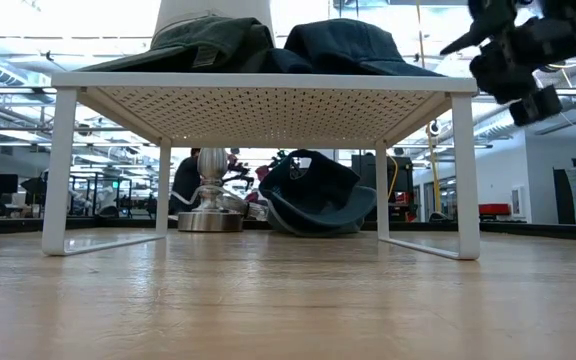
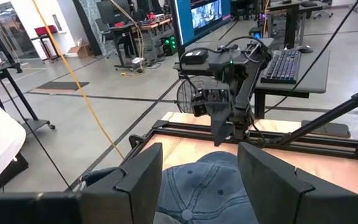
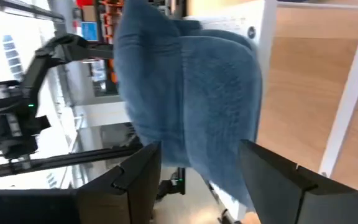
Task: Pick & Place hat
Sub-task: Stack the right blue cap on top of the other blue cap on the shelf, then stack the blue cap on top of the other blue cap on the shelf
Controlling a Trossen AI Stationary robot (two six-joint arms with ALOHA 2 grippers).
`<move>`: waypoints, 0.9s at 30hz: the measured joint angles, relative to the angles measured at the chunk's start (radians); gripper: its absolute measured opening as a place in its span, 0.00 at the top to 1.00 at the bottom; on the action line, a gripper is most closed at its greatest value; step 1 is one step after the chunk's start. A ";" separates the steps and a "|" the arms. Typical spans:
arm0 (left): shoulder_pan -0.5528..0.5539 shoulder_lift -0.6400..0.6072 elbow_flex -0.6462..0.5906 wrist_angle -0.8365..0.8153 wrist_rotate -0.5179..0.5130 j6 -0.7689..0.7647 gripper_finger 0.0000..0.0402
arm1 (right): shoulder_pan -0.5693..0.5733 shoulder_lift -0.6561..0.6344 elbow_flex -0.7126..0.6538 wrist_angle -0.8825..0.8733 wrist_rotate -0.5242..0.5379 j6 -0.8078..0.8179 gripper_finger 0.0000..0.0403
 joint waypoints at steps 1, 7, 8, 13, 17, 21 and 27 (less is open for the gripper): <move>0.000 0.000 0.000 0.000 0.000 -0.001 0.47 | 0.000 0.011 0.000 0.001 0.000 -0.005 0.48; 0.000 0.000 0.000 0.001 0.000 -0.002 0.47 | 0.001 0.064 0.000 0.001 -0.031 -0.016 0.48; 0.000 0.000 0.000 0.000 0.000 -0.002 0.47 | 0.002 0.068 0.000 0.014 -0.032 -0.016 0.48; 0.000 0.000 0.000 0.000 0.017 0.003 0.47 | 0.002 0.090 0.000 0.025 -0.032 -0.017 0.48; 0.000 0.000 0.000 -0.001 0.020 0.008 0.47 | 0.002 0.132 0.000 0.101 -0.033 -0.018 0.48; 0.000 0.000 0.000 -0.001 0.020 0.020 0.47 | -0.008 0.130 0.000 0.115 -0.060 -0.032 0.48; 0.000 0.000 0.000 -0.001 0.025 0.020 0.47 | -0.050 0.058 0.000 -0.026 -0.084 -0.072 0.52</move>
